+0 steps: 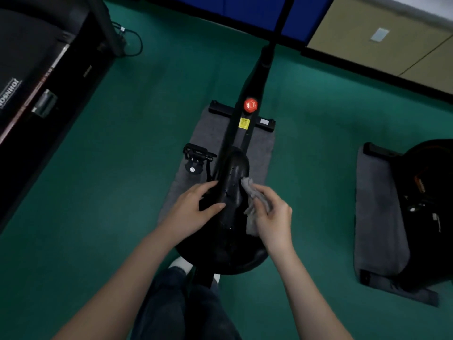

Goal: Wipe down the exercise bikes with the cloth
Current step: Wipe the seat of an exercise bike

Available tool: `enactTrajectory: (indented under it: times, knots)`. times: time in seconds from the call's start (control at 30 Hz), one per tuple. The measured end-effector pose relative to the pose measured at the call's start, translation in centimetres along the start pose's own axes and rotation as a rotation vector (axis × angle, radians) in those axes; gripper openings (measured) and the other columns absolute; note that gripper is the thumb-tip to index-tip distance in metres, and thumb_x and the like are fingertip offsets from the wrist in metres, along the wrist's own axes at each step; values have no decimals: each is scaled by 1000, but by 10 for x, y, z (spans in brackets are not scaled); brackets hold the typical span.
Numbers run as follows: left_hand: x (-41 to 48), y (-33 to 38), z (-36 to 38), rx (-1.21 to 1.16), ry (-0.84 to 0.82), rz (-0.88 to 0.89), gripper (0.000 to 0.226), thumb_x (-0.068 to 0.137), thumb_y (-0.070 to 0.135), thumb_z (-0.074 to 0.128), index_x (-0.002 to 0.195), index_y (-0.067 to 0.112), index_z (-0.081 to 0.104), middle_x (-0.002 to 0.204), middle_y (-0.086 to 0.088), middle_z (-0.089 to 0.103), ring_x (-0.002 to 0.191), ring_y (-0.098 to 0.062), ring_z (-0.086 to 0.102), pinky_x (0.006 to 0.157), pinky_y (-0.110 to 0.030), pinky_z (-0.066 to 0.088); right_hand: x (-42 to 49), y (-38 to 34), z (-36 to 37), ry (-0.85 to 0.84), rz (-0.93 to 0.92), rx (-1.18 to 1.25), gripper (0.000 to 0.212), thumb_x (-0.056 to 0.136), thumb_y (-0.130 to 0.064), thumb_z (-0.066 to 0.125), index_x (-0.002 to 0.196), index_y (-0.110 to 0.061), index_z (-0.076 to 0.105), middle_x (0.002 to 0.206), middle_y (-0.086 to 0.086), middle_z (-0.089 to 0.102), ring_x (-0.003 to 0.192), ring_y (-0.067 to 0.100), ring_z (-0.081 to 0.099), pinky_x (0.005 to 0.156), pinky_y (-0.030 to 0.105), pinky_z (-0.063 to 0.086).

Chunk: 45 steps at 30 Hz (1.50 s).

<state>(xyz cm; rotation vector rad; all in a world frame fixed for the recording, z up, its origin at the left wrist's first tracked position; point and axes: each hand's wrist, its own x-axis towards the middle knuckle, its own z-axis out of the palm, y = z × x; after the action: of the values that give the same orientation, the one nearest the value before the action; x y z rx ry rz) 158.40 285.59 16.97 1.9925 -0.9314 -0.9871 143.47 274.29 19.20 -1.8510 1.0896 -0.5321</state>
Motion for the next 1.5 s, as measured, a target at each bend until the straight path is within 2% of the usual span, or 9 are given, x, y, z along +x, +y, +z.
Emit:
enactTrajectory:
  times: [0.17,0.27,0.4,0.53,0.67,0.8,1.0,1.13,1.5]
  knots:
    - [6,-7,0,-84,5,-38,59,76,36,75,130,27,55,122,2,60,113,-10,56,103,-36,43,32,-8,-3,123,-237,-66,40,81,17,51,109,-7,69,110,-1,68,107,11,61,96,20,45]
    - [10,-10,-2,-157,-2,-75,66,64,50,76,125,34,57,121,5,62,111,-9,57,98,-27,44,54,-16,15,-14,-501,-219,39,81,17,50,109,-3,69,116,4,67,115,21,54,102,33,42]
    - [14,-13,-5,-274,-13,-78,52,73,15,80,110,43,57,112,8,66,109,-14,60,90,-21,45,23,0,15,-215,-618,-347,42,80,10,48,111,-9,68,119,0,66,115,17,52,90,44,46]
    - [17,-16,-8,-333,-50,-77,54,70,16,82,113,40,61,114,7,67,110,-12,60,101,-33,46,6,-2,-1,-280,-616,-258,42,82,8,41,110,-6,69,116,0,66,112,17,53,96,36,45]
    - [16,-15,-9,-372,-70,-85,55,71,16,81,115,40,58,122,6,62,113,-8,57,101,-27,43,35,-13,11,-161,-585,-330,41,81,15,47,110,-4,68,115,2,66,114,19,51,100,36,43]
    - [13,-19,-14,-407,-138,-94,51,73,12,78,112,38,57,119,11,61,115,-4,55,98,-14,38,12,-2,10,-249,-578,-328,42,83,3,38,111,-6,69,115,1,66,115,20,52,95,42,45]
    - [13,-21,-16,-454,-162,-130,49,72,13,79,110,38,60,117,11,63,118,-6,54,104,-23,38,13,-9,2,-90,-439,-150,34,84,13,51,105,-6,70,111,-2,67,112,14,55,97,25,43]
    - [13,-20,-17,-442,-165,-140,49,71,15,80,109,37,61,119,10,62,118,-5,53,107,-26,38,-16,-4,2,-184,-404,-169,37,83,11,52,104,-11,71,112,-9,67,109,10,55,95,18,40]
    - [11,-16,-16,-423,-140,-167,49,67,21,81,105,45,60,116,15,60,114,-3,53,101,-24,38,-34,4,-8,-181,-267,-89,45,80,17,56,102,-19,71,110,-14,68,107,8,58,92,15,41]
